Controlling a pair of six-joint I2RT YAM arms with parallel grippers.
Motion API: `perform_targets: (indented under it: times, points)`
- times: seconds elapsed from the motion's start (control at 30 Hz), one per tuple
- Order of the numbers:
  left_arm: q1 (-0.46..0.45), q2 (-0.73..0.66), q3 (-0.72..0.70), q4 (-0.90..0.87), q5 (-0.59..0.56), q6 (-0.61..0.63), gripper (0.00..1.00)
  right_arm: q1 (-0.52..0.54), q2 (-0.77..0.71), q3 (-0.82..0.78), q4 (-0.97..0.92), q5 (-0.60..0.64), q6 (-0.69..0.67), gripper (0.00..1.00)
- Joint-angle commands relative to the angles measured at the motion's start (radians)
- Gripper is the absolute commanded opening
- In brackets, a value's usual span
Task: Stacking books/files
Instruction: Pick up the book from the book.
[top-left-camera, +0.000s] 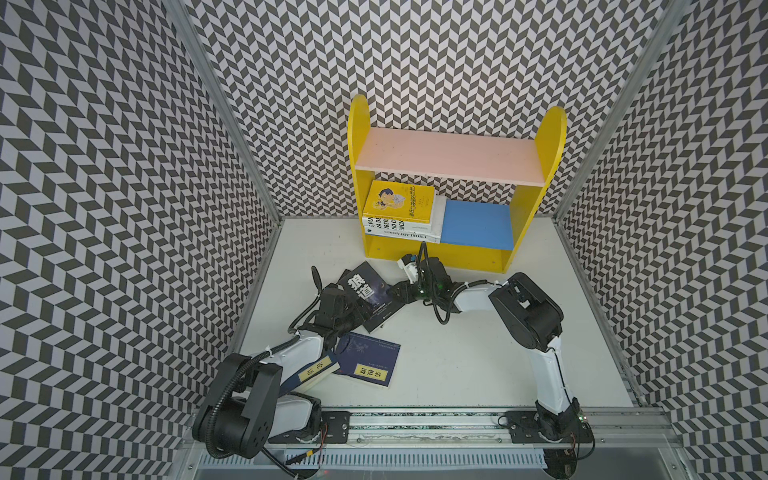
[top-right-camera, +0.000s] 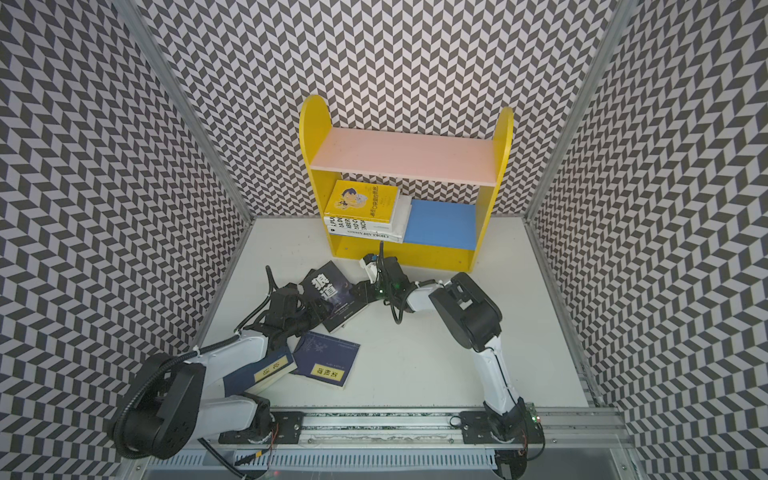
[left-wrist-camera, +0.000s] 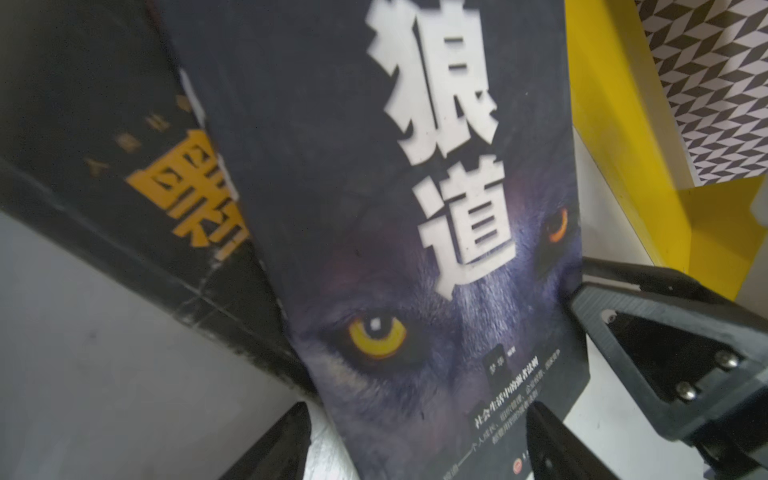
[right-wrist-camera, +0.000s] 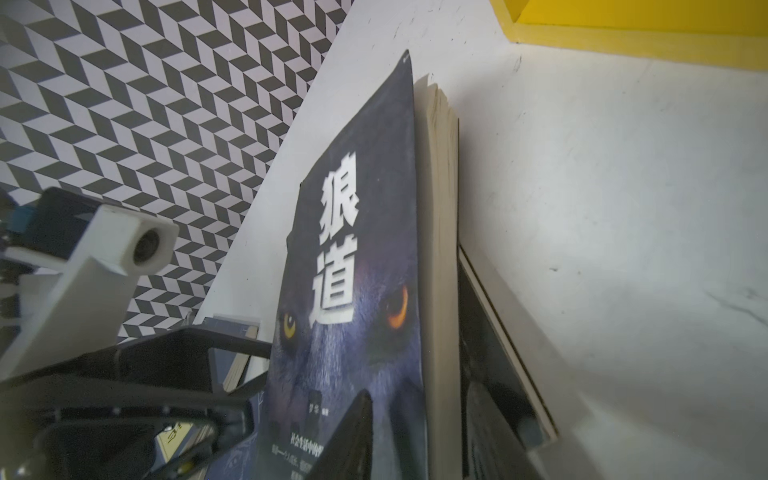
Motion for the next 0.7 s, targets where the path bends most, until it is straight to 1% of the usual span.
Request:
perform_targets:
  times: [0.0, 0.17, 0.33, 0.47, 0.53, 0.6, 0.67]
  points:
    - [-0.005, 0.007, -0.009, 0.148, 0.101, -0.012, 0.77, 0.024, 0.052, 0.036, -0.063, -0.021, -0.036, 0.34]
    - [-0.005, -0.036, -0.033, 0.252, 0.158, -0.04, 0.71, 0.042, 0.066, 0.065, -0.099, -0.033, -0.062, 0.3]
    - [-0.002, -0.079, -0.039, 0.348, 0.262, -0.065, 0.62, 0.042, 0.066, 0.073, -0.111, -0.036, -0.065, 0.29]
    - [-0.002, -0.104, -0.051, 0.416, 0.279, -0.084, 0.59, 0.042, 0.068, 0.08, -0.121, -0.042, -0.073, 0.28]
    - [-0.002, -0.1, -0.048, 0.405, 0.264, -0.088, 0.57, 0.042, 0.067, 0.08, -0.123, -0.038, -0.076, 0.27]
    - [0.002, -0.08, -0.027, 0.34, 0.243, -0.09, 0.52, 0.043, 0.065, 0.081, -0.129, -0.036, -0.08, 0.27]
    - [0.007, -0.05, -0.005, 0.278, 0.233, -0.089, 0.51, 0.042, 0.064, 0.082, -0.131, -0.031, -0.08, 0.27]
